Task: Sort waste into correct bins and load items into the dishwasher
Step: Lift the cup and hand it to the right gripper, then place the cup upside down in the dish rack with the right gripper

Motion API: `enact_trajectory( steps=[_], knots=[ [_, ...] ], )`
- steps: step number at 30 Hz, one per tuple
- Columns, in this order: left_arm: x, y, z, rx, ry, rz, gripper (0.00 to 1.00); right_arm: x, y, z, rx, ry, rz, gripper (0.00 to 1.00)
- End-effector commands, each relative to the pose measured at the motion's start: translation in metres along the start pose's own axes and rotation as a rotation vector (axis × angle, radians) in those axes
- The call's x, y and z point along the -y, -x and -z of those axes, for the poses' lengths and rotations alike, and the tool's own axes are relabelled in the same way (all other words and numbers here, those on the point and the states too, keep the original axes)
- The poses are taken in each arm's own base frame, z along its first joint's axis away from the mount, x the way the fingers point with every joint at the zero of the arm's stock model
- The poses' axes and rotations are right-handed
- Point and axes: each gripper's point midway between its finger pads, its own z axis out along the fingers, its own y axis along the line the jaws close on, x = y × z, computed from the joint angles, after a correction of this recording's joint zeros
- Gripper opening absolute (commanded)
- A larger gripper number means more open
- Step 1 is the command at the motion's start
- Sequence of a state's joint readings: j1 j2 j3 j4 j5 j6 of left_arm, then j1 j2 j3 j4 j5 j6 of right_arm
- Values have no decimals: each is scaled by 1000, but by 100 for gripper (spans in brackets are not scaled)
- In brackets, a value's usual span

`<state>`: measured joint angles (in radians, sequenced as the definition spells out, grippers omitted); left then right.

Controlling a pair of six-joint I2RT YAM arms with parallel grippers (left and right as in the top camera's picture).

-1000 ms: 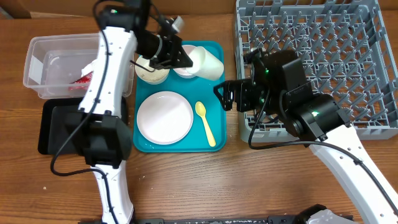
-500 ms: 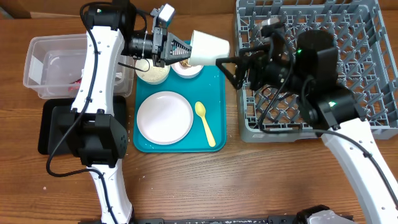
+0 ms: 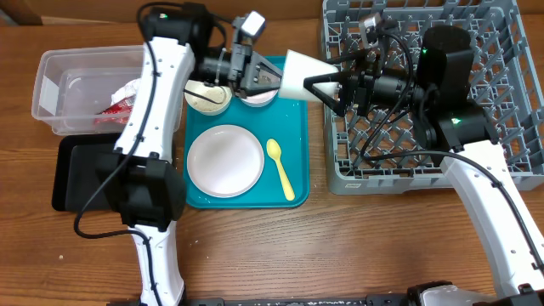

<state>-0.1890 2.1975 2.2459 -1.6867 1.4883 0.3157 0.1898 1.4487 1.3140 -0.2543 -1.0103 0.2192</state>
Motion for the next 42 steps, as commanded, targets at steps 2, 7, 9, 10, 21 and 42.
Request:
enact_trajectory(
  steps=[2,7,9,10,21,42],
  knots=[
    [13,0,-4,-1,-29,-56,4,-9,1,-2,-18,74,16,75],
    [13,0,-4,0,-29,-58,4,-11,0,-2,-23,88,14,72],
    [14,0,-4,1,-32,-59,4,-12,0,-2,-25,92,13,73],
    [14,1,-4,2,-33,-62,4,-14,-1,-2,-27,102,15,76],
    [18,3,-4,9,-56,-75,4,-13,-4,-1,-38,102,-4,79],
    [-8,-5,-4,-41,95,-63,13,12,18,29,44,23,-73,66]
  ],
)
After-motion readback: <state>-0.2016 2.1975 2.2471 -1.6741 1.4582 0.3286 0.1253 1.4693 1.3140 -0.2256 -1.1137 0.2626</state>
